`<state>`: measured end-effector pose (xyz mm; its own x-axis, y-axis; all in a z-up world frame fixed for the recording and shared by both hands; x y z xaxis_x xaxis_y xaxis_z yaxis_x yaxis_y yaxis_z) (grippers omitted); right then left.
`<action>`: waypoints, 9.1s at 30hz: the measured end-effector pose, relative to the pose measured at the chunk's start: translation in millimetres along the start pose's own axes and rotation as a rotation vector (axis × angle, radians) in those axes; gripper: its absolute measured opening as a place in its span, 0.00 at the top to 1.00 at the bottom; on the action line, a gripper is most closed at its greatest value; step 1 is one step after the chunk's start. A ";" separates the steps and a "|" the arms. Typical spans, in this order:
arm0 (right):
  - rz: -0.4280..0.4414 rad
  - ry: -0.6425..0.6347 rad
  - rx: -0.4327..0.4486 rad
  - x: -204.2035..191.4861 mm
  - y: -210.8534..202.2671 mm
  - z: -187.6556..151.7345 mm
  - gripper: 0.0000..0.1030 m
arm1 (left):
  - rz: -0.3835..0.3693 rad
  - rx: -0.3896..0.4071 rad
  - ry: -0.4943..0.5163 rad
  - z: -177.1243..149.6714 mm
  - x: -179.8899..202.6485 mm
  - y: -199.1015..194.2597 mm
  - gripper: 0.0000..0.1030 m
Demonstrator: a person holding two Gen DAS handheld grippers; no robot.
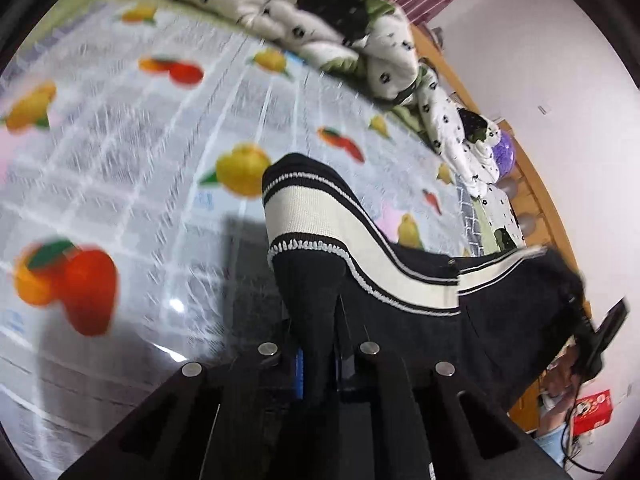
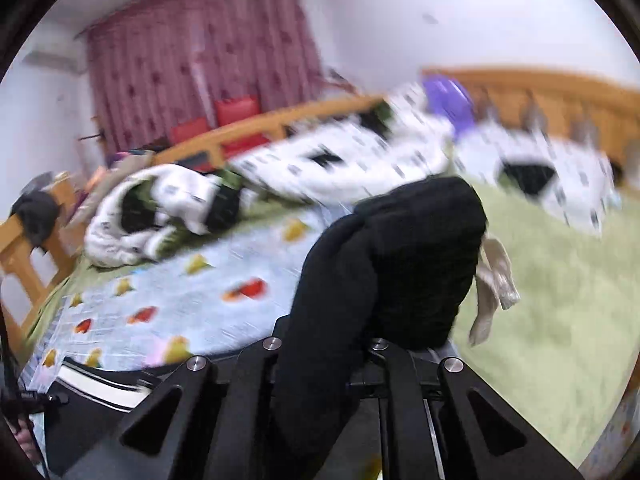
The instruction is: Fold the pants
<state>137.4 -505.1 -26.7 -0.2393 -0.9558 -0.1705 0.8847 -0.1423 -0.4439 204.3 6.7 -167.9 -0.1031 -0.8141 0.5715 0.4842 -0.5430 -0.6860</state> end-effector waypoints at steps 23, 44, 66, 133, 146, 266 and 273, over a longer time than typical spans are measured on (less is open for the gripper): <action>-0.028 -0.125 -0.484 -40.6 52.3 -133.0 0.61 | 0.548 0.062 0.105 20.0 -154.4 -90.8 0.57; 0.084 -0.327 -0.527 -134.9 14.5 -202.3 0.58 | 0.351 0.072 0.167 -86.0 -100.7 -102.7 0.44; 0.089 -0.422 -0.543 -229.5 -1.5 -252.3 0.60 | 0.301 0.094 -0.044 -109.5 -165.5 -144.3 0.44; 0.517 -0.044 -0.586 -171.3 28.1 -188.1 0.54 | 0.204 0.243 0.422 -143.1 87.4 -67.7 0.32; 0.747 -0.031 -0.572 -221.6 35.6 -153.3 0.90 | 0.180 0.085 0.192 -158.5 37.4 -23.3 0.26; 0.294 -0.374 -0.470 -213.8 12.6 -200.0 0.68 | 0.369 -0.016 0.635 -163.0 20.0 -68.6 0.25; 0.307 -0.273 -0.477 -196.9 -10.1 -208.1 0.67 | 0.518 -0.015 0.708 -189.4 2.7 -77.0 0.24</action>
<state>92.4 -261.9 -171.8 0.1635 -0.9752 -0.1495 0.6063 0.2188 -0.7645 2.2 7.3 -198.8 -0.3910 -0.8928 -0.2235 0.6085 -0.0686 -0.7906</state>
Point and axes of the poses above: each gripper's, at about its wrist camera, not at the fingertips, and y roughly the way its jaws point, x to its right, z to its top, the point moved 5 cm from there along y, roughly the way its jaws point, and after that the axes turned 2 degrees about y, right-handed, at the moved point
